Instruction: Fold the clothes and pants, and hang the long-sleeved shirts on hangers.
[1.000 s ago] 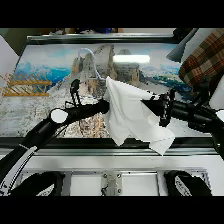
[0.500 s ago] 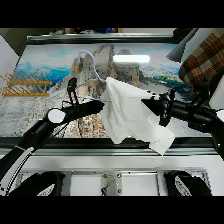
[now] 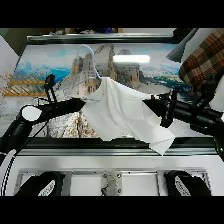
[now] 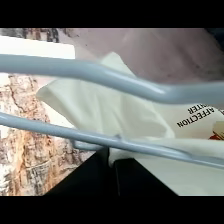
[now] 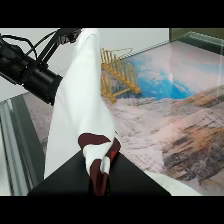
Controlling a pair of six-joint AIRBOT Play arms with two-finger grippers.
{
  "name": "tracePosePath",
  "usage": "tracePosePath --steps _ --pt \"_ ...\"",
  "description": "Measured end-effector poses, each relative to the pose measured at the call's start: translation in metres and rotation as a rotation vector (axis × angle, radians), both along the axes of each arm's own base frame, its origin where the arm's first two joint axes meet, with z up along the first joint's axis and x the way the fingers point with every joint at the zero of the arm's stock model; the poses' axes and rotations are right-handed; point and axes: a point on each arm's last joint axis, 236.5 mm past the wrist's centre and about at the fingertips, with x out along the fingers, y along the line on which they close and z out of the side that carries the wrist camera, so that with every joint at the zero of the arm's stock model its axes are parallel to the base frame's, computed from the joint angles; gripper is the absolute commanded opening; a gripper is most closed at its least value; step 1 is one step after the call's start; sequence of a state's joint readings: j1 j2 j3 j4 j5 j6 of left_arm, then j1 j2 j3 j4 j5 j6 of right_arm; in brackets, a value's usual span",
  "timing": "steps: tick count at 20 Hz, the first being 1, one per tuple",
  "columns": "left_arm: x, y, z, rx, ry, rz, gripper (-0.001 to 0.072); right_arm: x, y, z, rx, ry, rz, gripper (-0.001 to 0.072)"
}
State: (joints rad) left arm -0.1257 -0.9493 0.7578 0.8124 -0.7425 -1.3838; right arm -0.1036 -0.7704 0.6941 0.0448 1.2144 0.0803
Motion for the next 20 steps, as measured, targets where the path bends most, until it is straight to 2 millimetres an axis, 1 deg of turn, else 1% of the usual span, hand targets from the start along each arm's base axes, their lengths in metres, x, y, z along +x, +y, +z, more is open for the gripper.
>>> tracePosePath --steps 5,10,15,20 --pt "0.004 0.033 -0.003 0.014 0.025 0.065 0.0017 -0.005 0.000 0.009 0.023 0.010 -0.007 0.0013" --pt "0.010 0.056 -0.005 0.032 0.022 0.112 0.0017 -0.006 0.000 0.012 0.044 0.034 -0.006 0.0013" --pt "0.013 0.062 -0.004 0.039 0.008 0.127 0.0017 -0.010 0.001 0.013 0.052 0.042 0.010 0.0012" --pt "0.016 0.058 -0.001 0.035 -0.011 0.127 0.0017 -0.012 0.002 0.016 0.067 0.041 0.019 0.0013"
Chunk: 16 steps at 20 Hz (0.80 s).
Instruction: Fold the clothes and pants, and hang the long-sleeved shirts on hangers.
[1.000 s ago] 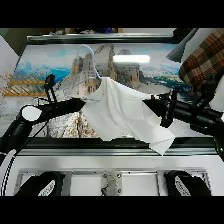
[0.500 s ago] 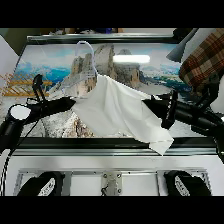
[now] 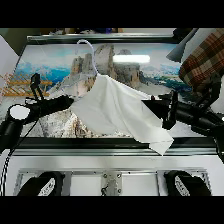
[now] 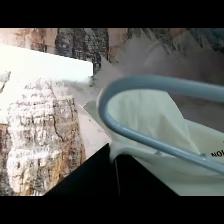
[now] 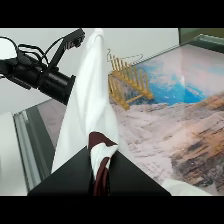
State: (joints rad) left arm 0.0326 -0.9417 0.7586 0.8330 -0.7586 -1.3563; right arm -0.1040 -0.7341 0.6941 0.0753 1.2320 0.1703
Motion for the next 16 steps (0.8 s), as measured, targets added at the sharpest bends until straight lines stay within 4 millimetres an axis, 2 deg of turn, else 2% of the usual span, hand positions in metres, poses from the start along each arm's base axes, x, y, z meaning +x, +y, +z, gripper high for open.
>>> tracePosePath --steps 3,9,12,16 --pt "0.001 -0.014 0.009 -0.001 -0.025 -0.033 0.0017 0.001 -0.001 0.009 0.036 -0.008 -0.004 0.0012" --pt "0.003 -0.047 0.044 -0.002 -0.103 -0.128 0.0017 0.006 -0.006 0.024 0.102 -0.022 -0.034 0.0012" --pt "0.004 -0.049 0.047 0.002 -0.106 -0.140 0.0017 0.008 -0.008 0.030 0.131 -0.022 -0.044 0.0013" --pt "0.006 -0.037 0.033 0.000 -0.047 -0.128 0.0017 0.009 -0.009 0.033 0.140 -0.028 -0.051 0.0013"
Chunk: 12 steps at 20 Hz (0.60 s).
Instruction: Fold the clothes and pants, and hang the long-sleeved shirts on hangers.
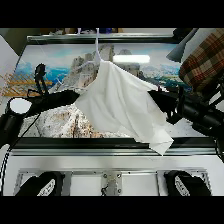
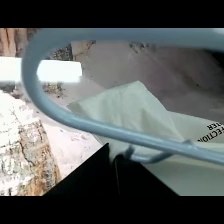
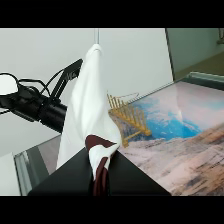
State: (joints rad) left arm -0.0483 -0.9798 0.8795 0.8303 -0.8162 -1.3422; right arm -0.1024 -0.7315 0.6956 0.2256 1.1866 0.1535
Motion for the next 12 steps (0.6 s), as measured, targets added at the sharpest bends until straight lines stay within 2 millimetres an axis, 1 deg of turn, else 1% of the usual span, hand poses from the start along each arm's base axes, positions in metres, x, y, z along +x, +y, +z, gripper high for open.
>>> tracePosePath --steps 4,7,9,12 --pt "0.002 0.016 -0.014 0.001 0.052 0.025 0.0018 -0.001 0.000 0.002 0.006 -0.002 -0.001 0.0013" --pt "0.004 0.026 -0.017 0.002 0.065 0.045 0.0017 0.000 0.000 0.001 0.006 -0.002 -0.002 0.0013" --pt "0.005 0.029 -0.018 0.006 0.066 0.050 0.0017 0.000 0.000 0.001 0.005 -0.002 -0.002 0.0013" --pt "0.004 0.026 -0.019 0.014 0.062 0.038 0.0017 0.000 0.000 0.002 0.006 -0.002 -0.004 0.0013"
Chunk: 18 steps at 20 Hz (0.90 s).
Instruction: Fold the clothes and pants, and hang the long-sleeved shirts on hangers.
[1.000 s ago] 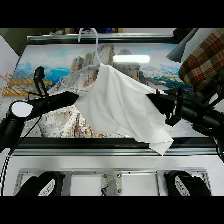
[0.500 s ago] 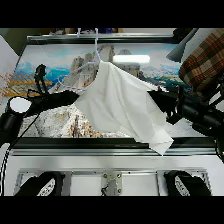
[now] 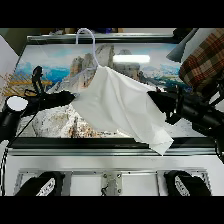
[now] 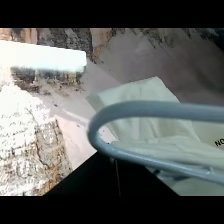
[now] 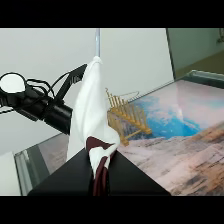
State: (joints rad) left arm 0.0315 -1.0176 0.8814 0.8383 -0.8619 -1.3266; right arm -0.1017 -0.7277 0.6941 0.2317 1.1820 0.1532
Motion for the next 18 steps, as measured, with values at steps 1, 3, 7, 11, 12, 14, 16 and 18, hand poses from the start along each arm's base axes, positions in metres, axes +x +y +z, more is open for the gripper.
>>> tracePosePath --steps 1,3,7,11,12,14,16,18 --pt "0.000 0.000 0.000 0.001 -0.002 -0.001 0.0018 0.000 0.000 0.000 0.001 0.000 -0.001 0.0013" --pt "0.002 0.005 0.002 0.003 -0.006 0.008 0.0018 0.000 0.000 0.000 -0.001 -0.002 -0.003 0.0013" --pt "0.006 0.020 0.013 0.014 -0.022 0.016 0.0017 -0.001 0.000 -0.004 -0.026 -0.001 -0.004 0.0013" --pt "0.007 0.027 0.026 0.038 -0.045 -0.010 0.0017 0.000 0.001 -0.008 -0.049 -0.007 -0.007 0.0013" --pt "0.006 0.027 0.027 0.041 -0.043 -0.017 0.0017 0.000 0.001 -0.008 -0.052 -0.010 -0.009 0.0013" --pt "0.002 0.026 0.026 0.044 -0.032 -0.034 0.0017 0.001 0.000 -0.007 -0.049 -0.014 -0.016 0.0013" --pt "-0.003 0.021 0.023 0.037 -0.014 -0.056 0.0017 0.002 -0.002 -0.001 -0.024 -0.028 -0.023 0.0013" --pt "-0.007 0.012 0.021 0.028 -0.005 -0.083 0.0017 0.003 -0.004 0.006 -0.002 -0.042 -0.032 0.0013"
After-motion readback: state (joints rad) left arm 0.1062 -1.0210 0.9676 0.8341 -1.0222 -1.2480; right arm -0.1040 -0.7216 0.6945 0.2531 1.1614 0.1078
